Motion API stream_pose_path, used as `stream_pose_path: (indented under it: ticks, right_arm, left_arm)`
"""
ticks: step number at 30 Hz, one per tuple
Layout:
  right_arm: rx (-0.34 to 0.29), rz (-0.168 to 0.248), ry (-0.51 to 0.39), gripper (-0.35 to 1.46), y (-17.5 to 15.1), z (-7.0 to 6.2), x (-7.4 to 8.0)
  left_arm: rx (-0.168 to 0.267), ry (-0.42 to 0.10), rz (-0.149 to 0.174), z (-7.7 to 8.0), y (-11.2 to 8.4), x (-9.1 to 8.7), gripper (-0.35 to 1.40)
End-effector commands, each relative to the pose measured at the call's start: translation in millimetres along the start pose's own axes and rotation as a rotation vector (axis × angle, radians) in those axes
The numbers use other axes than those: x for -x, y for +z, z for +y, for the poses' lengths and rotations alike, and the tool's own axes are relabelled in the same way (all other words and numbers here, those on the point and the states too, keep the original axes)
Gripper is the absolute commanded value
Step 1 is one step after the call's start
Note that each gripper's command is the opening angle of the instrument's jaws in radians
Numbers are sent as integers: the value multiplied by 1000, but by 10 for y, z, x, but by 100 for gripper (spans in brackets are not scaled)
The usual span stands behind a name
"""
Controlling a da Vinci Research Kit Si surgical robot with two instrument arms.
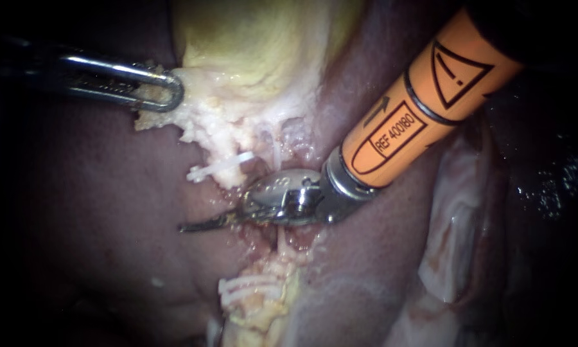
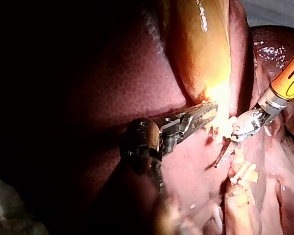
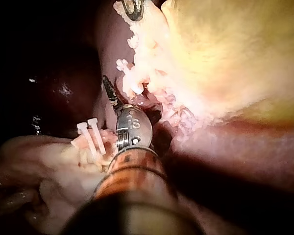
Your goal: Go back from the cut left tube
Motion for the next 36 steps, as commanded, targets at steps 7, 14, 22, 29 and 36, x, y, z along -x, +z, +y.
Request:
stream_pose_path:
  ticks: [7, 14, 22, 29, 36]
  right_arm:
    - [2, 2, 86, 130, 6, -1, -1]
    - [18, 5, 91, 141, 0, -3, 2]
    - [220, 65, -37, 145, -51, -30, 31]
    - [412, 48, -245, 145, -112, -51, 59]
    - [527, 14, -317, 145, -183, -63, 57]
  left_arm:
    - [0, 0, 0, 0, -1, 0, -35]
    - [1, 0, -1, -2, -1, 0, -35]
    - [3, 1, -2, -6, -3, 0, -35]
    - [1, 1, -1, -8, -4, 0, -35]
    - [-1, 2, 0, -11, -5, 1, -35]
